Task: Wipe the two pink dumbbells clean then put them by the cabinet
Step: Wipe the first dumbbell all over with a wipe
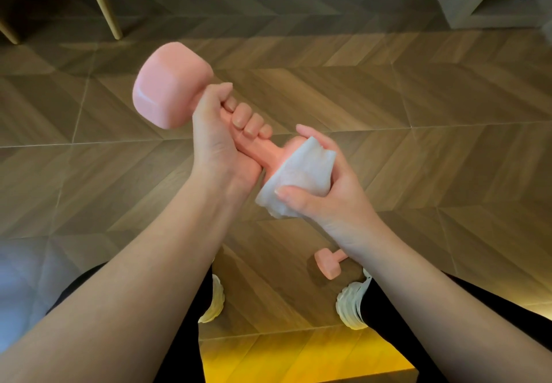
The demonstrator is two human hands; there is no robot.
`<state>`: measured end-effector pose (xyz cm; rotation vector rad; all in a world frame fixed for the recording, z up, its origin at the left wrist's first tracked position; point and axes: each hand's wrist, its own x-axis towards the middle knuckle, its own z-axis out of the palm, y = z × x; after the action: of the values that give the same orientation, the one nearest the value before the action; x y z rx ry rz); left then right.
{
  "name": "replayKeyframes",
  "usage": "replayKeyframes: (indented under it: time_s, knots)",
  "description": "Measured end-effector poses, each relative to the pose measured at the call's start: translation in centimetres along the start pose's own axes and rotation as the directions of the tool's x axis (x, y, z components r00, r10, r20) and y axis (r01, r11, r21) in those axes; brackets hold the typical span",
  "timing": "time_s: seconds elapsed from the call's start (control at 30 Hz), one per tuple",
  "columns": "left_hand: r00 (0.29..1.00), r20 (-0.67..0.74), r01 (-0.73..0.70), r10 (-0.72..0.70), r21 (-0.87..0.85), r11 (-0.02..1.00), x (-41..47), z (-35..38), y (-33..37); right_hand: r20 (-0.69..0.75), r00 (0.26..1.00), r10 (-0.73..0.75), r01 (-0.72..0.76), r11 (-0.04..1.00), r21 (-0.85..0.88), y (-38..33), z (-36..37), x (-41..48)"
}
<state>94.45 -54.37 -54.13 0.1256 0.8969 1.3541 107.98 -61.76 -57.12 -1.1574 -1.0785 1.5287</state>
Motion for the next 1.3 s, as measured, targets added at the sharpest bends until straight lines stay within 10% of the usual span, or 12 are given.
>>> replayKeyframes:
  time_s: [0.57,0.9,1.3]
  knots:
    - [0.998,-0.044,0.036,-0.041,-0.099,0.994,0.2,-0.1,0.4,0.112,0.994,0.005,-0.005,1.0,0.0,-0.3,-1.5,0.2]
    - [0.999,-0.014,0.042,-0.043,-0.04,0.998,-0.4,0.3,-0.6,-0.061,0.995,-0.077,0.073,0.996,-0.056,1.1,0.3,0.2]
    - [0.996,0.088,0.023,-0.023,0.005,1.0,-0.6,0.6,-0.4,-0.083,0.996,0.01,0.007,0.978,0.208,0.5,-0.1,-0.1]
